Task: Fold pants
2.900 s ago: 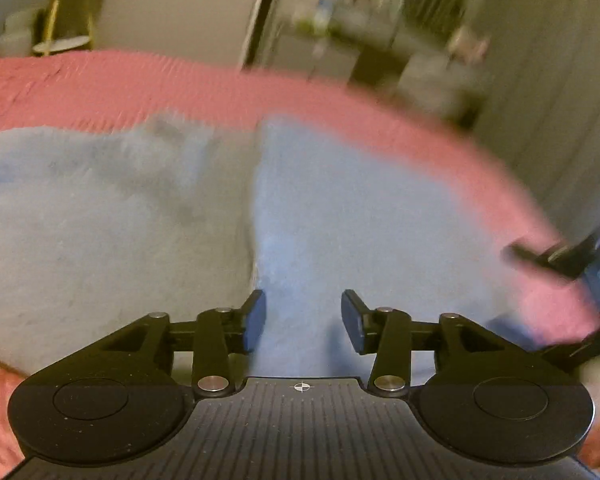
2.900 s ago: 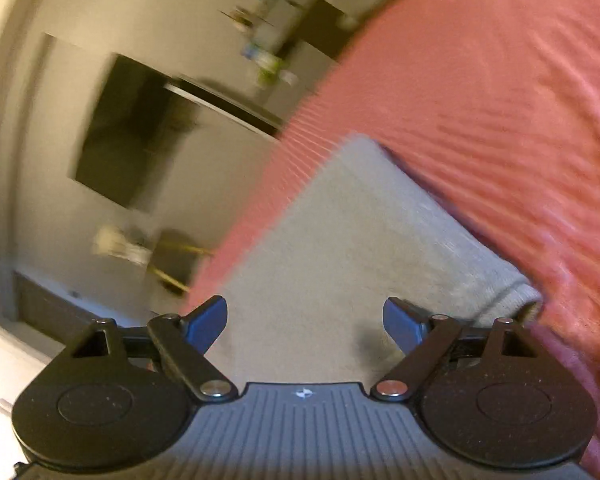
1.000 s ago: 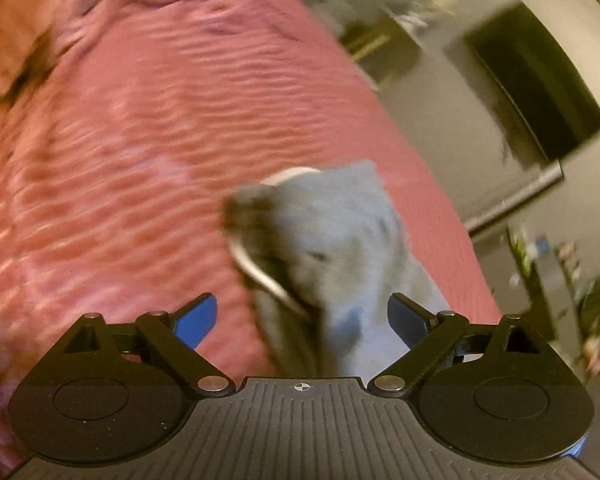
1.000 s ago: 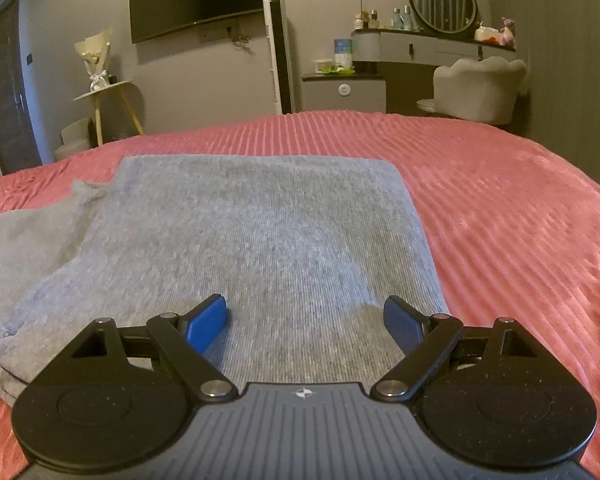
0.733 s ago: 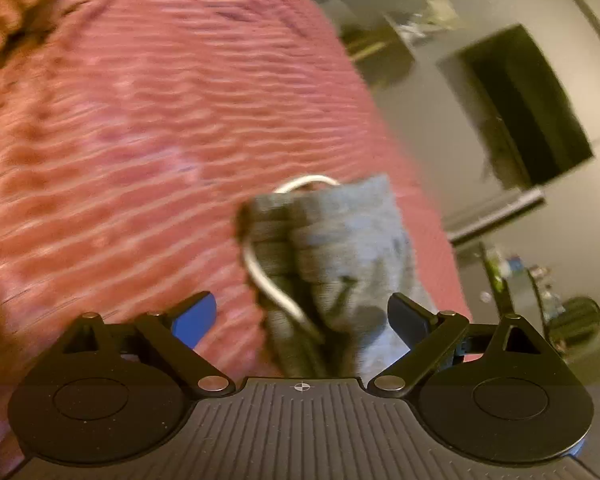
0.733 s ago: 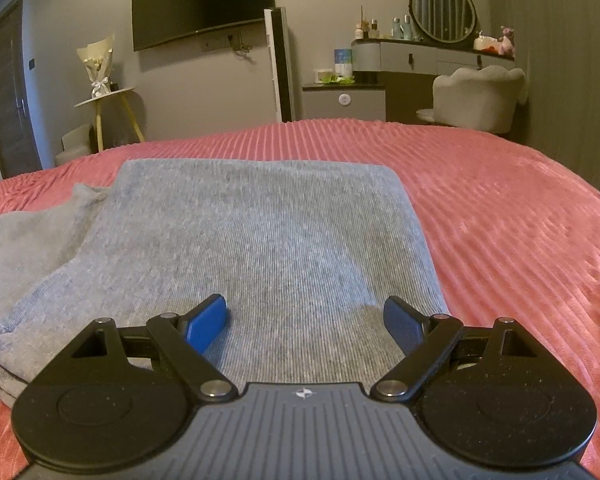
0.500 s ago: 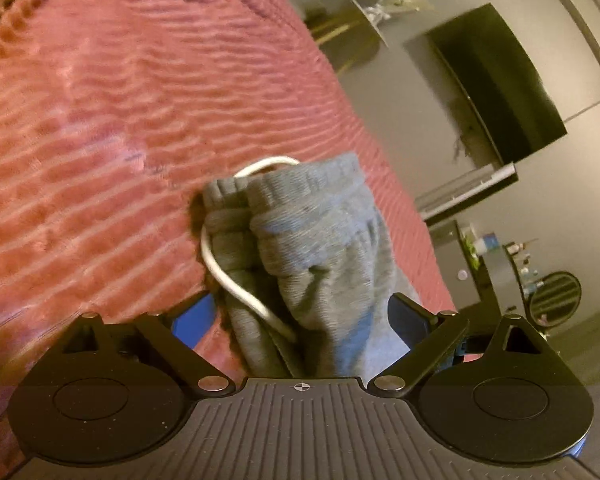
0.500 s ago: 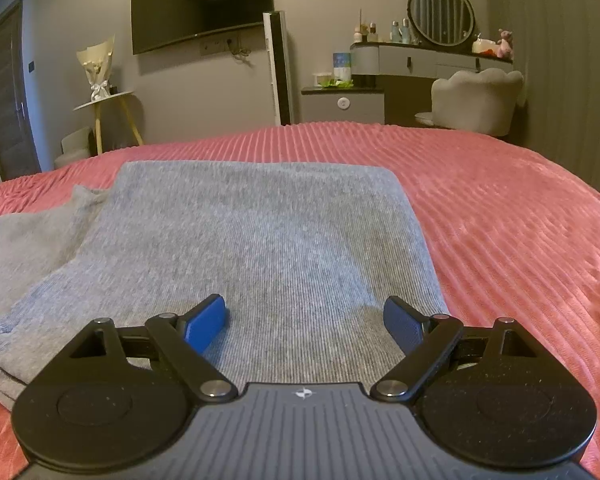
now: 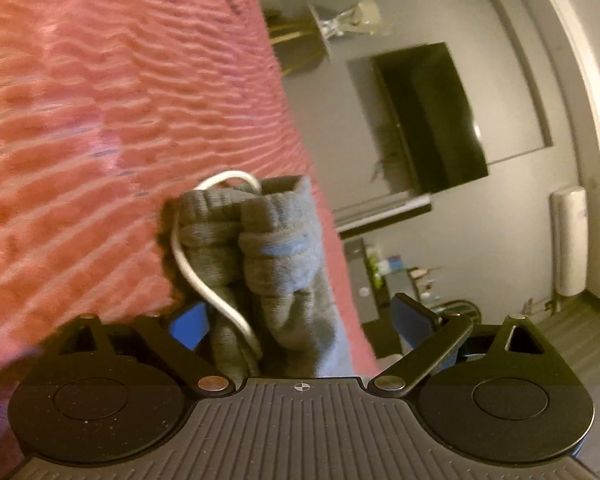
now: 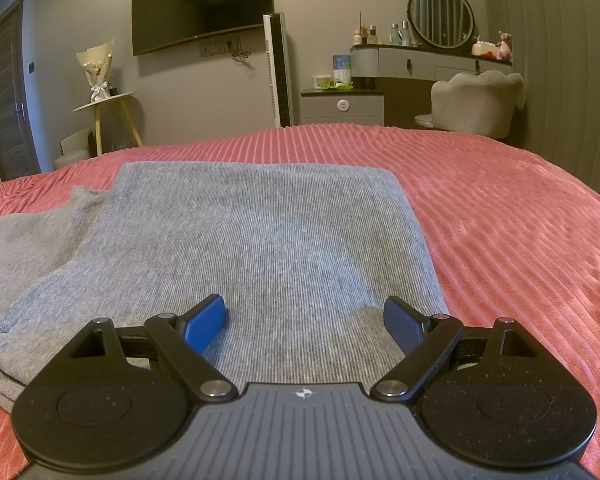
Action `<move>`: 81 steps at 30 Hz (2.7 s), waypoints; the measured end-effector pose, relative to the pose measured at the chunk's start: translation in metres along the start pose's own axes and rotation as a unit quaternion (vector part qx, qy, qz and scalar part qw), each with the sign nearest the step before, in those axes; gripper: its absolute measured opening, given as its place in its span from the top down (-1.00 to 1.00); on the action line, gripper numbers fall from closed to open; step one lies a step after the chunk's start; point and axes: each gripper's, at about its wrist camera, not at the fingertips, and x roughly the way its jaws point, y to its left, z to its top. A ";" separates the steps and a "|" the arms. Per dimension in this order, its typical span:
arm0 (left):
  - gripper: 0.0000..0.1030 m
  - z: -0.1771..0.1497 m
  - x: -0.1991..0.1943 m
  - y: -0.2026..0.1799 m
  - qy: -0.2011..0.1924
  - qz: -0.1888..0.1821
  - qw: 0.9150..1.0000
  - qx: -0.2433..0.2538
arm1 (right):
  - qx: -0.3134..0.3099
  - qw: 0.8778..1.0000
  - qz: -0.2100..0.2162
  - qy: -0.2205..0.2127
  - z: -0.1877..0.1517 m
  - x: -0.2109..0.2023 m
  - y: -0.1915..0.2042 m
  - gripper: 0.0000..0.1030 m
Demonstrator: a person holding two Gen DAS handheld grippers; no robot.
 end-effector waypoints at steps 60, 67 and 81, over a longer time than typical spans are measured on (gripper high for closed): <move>0.40 -0.076 0.024 -0.236 0.017 0.005 0.964 0.264 | 0.164 0.986 0.027 -0.002 0.027 -0.017 -0.040 -0.67; 0.39 -0.216 0.084 -0.324 0.136 -0.058 0.917 0.371 | 0.247 0.967 -0.020 -0.051 0.025 -0.035 -0.079 -0.67; -0.59 -0.447 0.145 -0.284 0.294 0.032 0.752 0.589 | 0.342 0.938 -0.018 -0.045 0.001 -0.021 -0.127 -0.67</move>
